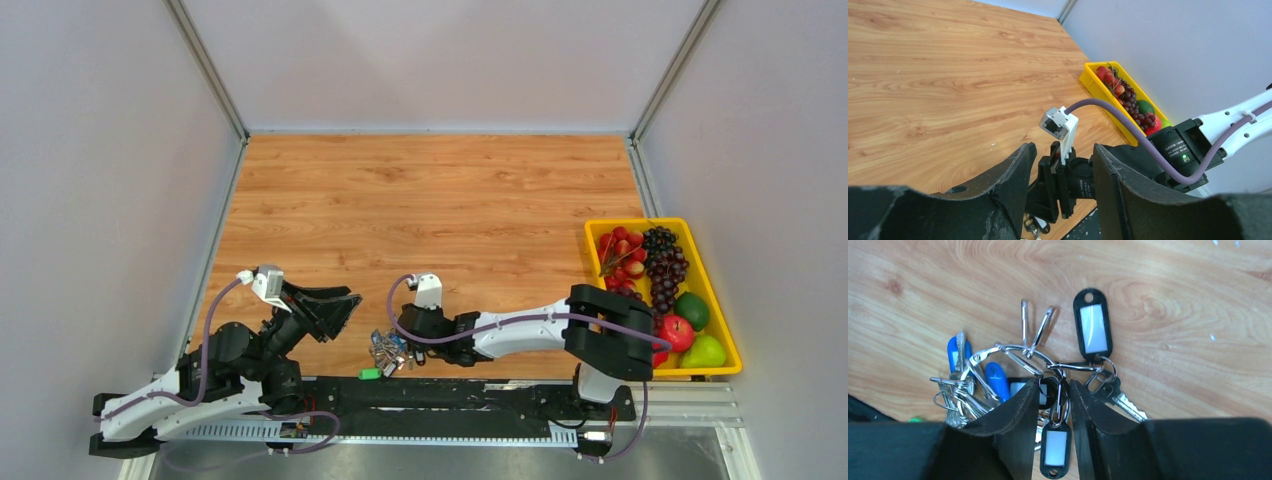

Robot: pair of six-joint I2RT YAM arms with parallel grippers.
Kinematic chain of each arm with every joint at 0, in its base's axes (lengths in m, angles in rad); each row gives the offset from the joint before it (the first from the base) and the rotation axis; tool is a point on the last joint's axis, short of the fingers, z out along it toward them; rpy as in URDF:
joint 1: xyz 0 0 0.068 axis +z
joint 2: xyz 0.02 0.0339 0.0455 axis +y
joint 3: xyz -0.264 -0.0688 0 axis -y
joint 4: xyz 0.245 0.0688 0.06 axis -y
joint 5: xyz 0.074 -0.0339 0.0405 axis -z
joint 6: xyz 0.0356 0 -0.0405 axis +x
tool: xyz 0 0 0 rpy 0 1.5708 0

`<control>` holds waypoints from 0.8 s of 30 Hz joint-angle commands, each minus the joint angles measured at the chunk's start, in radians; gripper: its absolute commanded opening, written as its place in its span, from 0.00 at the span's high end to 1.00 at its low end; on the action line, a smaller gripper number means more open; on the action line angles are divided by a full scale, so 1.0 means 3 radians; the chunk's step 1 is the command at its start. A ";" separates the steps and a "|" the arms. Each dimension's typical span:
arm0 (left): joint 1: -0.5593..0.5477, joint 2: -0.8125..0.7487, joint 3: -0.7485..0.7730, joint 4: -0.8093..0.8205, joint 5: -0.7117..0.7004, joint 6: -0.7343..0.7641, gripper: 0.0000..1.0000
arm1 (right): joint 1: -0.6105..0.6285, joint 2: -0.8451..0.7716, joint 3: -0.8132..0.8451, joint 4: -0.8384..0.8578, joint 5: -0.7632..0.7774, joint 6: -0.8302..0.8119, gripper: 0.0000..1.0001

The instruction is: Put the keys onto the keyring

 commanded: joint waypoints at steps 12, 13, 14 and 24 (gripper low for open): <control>0.0000 0.0050 0.0114 0.0040 -0.0094 0.0070 0.41 | -0.0007 0.0225 0.0092 -0.0735 0.0486 -0.0357 1.00; 0.0003 0.0061 0.0112 0.0045 -0.0092 0.0069 0.41 | -0.0008 0.0166 0.0086 -0.0757 0.0542 -0.0366 1.00; 0.0001 0.0064 0.0109 0.0054 -0.0092 0.0070 0.41 | -0.0010 0.0097 0.0083 -0.0777 0.0597 -0.0383 1.00; 0.0000 0.0199 0.0097 0.0190 -0.0071 0.0105 0.40 | -0.0013 -0.0963 0.0152 -0.1077 0.1262 -0.0659 1.00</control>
